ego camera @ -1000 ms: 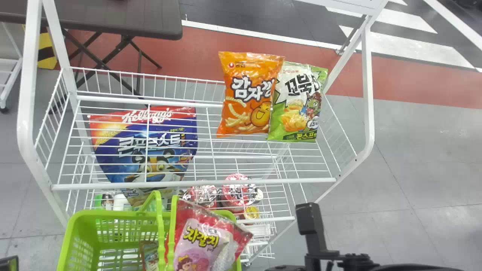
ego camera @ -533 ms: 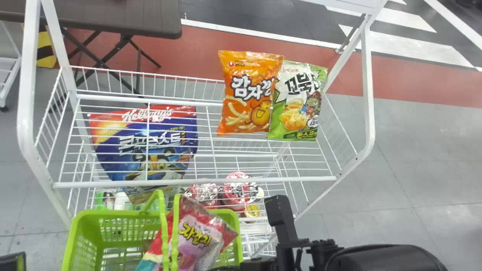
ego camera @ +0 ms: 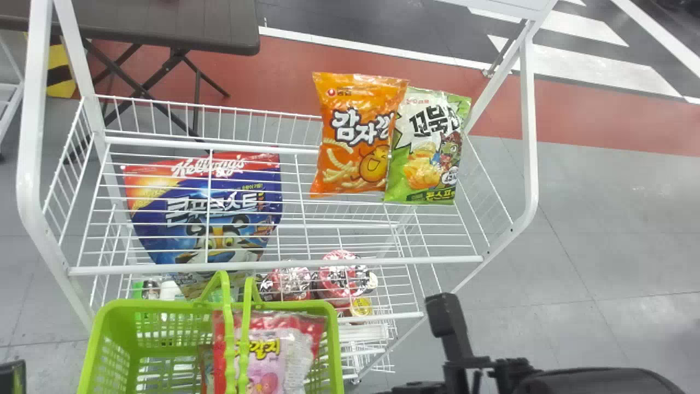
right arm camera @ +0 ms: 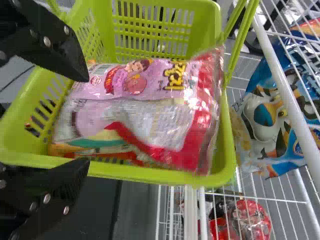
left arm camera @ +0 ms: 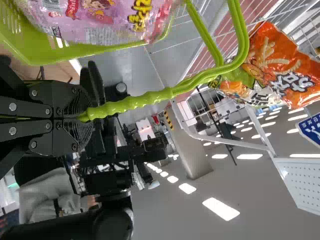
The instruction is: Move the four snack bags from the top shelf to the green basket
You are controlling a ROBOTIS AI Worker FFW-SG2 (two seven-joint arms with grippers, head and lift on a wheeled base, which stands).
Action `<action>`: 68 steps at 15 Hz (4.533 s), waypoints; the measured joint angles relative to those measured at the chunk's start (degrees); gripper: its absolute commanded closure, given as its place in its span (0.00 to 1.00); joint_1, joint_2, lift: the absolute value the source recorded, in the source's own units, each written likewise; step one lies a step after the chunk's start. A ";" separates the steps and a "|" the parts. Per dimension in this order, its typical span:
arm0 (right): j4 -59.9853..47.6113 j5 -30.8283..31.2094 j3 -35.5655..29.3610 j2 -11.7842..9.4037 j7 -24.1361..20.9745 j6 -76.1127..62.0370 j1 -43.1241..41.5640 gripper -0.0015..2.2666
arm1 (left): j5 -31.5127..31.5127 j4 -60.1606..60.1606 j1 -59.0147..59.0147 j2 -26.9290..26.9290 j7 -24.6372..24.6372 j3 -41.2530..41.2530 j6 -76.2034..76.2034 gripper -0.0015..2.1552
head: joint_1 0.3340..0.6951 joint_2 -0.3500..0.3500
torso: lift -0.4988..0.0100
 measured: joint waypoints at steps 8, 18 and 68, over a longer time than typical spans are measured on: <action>5.86 -4.51 -10.61 6.02 -3.15 -32.47 -2.29 0.06 | -0.46 -0.01 -0.23 0.13 1.48 -2.61 0.16 0.54 | 1.00 0.00 | 0.98; 30.01 2.07 3.27 6.46 -34.36 -68.45 -21.84 0.08 | -0.71 0.37 -0.20 0.75 0.88 -2.46 1.87 0.54 | 1.00 0.00 | 0.98; -4.22 -27.76 -14.96 6.46 -5.65 0.35 7.88 0.97 | -0.01 -1.50 0.65 0.45 0.22 -2.32 0.88 0.54 | 1.00 0.00 | 0.98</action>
